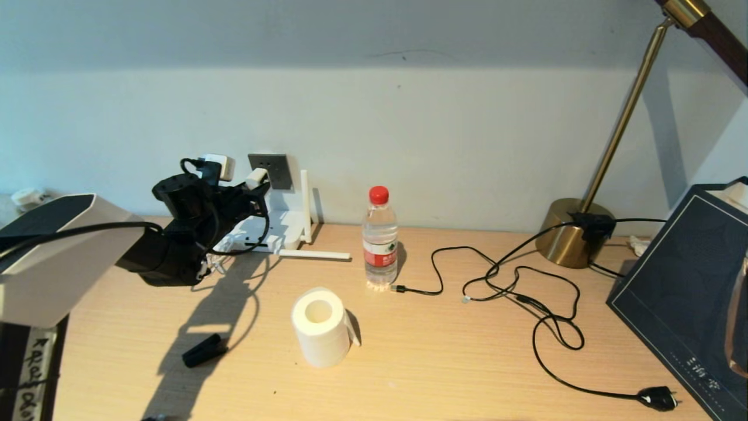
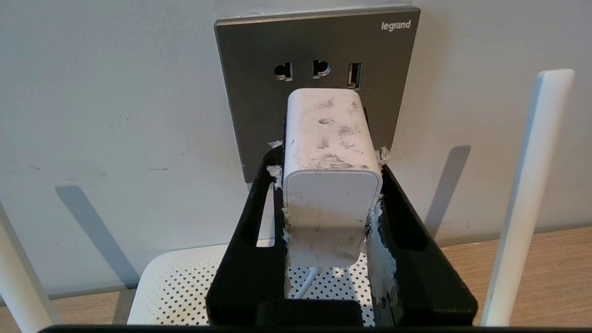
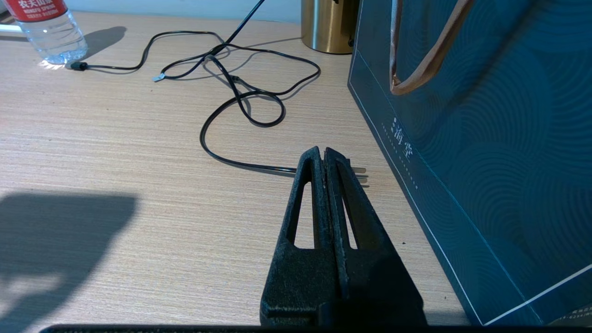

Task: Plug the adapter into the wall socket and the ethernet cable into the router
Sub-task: Plug plug into socket

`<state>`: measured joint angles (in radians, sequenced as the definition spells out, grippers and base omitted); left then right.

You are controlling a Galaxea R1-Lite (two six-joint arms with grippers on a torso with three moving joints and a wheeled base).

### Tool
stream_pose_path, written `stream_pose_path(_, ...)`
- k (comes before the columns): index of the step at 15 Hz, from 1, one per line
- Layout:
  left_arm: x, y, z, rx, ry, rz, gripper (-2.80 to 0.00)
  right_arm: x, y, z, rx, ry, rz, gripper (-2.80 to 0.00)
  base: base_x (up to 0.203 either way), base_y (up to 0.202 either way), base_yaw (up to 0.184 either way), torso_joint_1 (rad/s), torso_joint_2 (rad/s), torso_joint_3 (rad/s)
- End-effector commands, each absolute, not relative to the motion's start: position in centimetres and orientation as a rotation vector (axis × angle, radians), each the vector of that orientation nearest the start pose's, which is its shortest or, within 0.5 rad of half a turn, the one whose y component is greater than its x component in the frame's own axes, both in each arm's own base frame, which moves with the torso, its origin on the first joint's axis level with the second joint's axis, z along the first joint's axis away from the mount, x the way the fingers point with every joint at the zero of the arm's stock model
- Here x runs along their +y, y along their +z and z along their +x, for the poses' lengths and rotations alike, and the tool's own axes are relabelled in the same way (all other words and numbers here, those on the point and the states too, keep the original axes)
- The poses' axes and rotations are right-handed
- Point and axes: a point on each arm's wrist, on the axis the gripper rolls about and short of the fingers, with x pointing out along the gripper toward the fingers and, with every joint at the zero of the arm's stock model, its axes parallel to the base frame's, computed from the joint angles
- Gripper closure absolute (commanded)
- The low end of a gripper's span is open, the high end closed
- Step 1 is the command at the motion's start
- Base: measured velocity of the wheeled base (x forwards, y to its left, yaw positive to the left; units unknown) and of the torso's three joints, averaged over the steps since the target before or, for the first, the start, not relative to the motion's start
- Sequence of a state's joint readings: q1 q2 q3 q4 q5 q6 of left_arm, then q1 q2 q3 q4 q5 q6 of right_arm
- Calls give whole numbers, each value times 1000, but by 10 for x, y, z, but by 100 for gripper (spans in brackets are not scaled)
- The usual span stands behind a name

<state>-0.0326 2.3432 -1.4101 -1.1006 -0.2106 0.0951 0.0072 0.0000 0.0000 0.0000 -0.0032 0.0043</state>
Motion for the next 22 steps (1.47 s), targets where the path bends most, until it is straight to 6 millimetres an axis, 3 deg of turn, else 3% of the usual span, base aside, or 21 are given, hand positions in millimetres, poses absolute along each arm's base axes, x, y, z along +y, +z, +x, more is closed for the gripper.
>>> stream_pose_path(1,-20,138,479,-192,-233,110,0,0,76,-23,2,5,5,0,0,0,0,0,0,0)
stream_pose_path(11,-21,141,490,-204,-208,106,0,0,76,-23,1,5,5,0,0,0,0,0,0,0)
stream_pose_path(22,-24,134,484,-159,-216,88,0,0,76,-23,1,5,5,0,0,0,0,0,0,0)
